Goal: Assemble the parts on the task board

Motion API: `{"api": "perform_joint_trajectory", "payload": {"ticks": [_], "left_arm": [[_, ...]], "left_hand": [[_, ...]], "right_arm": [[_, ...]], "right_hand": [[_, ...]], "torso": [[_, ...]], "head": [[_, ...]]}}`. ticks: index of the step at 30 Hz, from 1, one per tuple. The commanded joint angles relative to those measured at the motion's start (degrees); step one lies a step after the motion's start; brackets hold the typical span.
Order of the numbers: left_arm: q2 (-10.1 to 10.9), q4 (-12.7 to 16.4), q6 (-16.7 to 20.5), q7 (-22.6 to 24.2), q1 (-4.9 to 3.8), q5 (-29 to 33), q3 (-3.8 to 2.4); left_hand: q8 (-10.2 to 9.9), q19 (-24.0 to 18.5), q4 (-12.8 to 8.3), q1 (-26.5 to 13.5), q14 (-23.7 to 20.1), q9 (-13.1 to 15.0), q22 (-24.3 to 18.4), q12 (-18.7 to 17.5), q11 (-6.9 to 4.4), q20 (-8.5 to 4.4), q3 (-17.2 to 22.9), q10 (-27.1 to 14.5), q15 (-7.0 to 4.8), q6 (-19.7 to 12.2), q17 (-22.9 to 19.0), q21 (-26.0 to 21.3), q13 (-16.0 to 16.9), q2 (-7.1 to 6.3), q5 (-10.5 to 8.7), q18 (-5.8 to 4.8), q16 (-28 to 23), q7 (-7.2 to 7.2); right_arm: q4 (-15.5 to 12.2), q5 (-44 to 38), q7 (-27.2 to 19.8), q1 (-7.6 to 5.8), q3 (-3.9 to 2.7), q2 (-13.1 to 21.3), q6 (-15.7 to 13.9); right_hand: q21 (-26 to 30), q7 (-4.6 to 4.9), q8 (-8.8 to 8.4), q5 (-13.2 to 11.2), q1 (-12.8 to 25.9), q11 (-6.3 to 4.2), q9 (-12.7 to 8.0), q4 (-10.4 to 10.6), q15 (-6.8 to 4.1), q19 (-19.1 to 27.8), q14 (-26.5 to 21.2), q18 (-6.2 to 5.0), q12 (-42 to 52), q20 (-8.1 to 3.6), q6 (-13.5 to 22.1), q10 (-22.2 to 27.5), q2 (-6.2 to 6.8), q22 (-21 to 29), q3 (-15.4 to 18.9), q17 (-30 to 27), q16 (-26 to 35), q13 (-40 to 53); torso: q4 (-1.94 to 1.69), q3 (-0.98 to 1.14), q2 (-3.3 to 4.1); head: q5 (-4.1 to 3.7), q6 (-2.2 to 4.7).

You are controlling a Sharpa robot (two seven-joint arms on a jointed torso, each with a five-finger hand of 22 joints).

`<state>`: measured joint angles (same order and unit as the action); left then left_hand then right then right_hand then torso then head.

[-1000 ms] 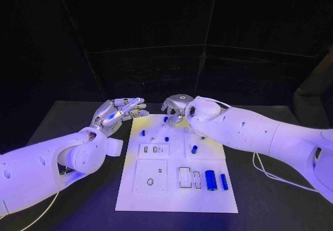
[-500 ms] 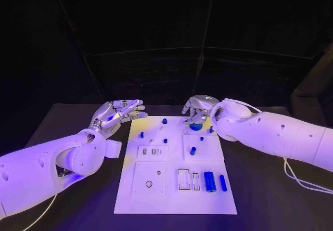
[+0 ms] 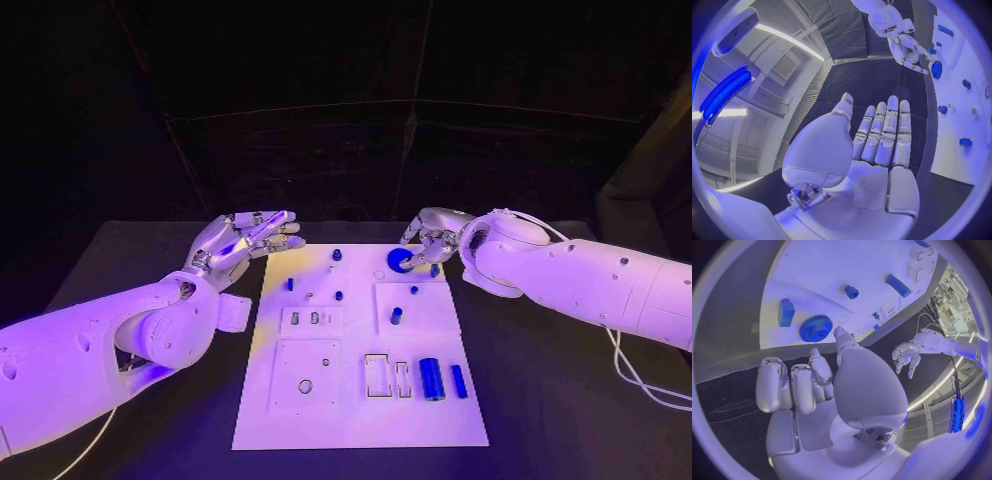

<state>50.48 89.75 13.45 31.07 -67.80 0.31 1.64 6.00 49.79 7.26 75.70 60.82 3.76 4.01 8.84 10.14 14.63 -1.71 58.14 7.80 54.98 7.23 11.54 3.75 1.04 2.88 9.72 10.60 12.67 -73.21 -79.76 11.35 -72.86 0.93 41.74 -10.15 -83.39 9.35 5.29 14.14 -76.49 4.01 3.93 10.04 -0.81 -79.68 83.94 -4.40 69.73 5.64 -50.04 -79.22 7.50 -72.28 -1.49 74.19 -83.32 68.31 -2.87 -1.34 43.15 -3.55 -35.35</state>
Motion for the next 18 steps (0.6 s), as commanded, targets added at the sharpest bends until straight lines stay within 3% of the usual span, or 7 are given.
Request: {"api": "perform_joint_trajectory", "payload": {"ticks": [1,18], "left_arm": [[-0.1,-0.1,-0.8,0.2,-0.08,0.0,-0.01],[-0.2,-0.4,-0.9,0.2,-0.07,0.0,0.09]], "left_hand": [[-0.2,0.2,-0.2,0.0,-0.2,0.0,-0.1,-0.3,-0.21,-0.03,-0.1,0.1,0.08,0.2,-0.1,-0.3,0.0,0.50,-0.06,0.90,-0.3,-0.02],[-0.2,0.2,-0.2,0.0,-0.2,0.0,-0.1,-0.3,-0.21,-0.03,-0.1,0.1,0.08,0.2,-0.1,-0.3,0.0,0.51,-0.06,0.89,-0.4,-0.03]], "right_arm": [[0.5,1.6,2.6,-0.13,-0.01,-0.3,2.8],[1.2,0.6,3.3,-0.11,0.00,-1.2,2.2]], "right_hand": [[-0.4,0.11,-0.05,-0.4,-0.7,0.18,0.0,0.3,0.57,-0.4,3.3,0.73,1.0,0.30,0.4,-0.5,-0.22,-0.3,-0.1,0.4,-0.5,1.2],[-1.0,0.02,0.78,1.2,-1.5,0.16,0.2,0.0,0.62,-1.0,3.5,0.97,4.8,0.42,-0.3,-2.1,-1.93,-1.7,-0.6,1.8,-1.1,5.5]], "torso": [[0.05,-0.01,0.06],[-0.07,-0.07,0.06]], "head": [[-0.08,-0.07],[-0.18,-0.45]]}}
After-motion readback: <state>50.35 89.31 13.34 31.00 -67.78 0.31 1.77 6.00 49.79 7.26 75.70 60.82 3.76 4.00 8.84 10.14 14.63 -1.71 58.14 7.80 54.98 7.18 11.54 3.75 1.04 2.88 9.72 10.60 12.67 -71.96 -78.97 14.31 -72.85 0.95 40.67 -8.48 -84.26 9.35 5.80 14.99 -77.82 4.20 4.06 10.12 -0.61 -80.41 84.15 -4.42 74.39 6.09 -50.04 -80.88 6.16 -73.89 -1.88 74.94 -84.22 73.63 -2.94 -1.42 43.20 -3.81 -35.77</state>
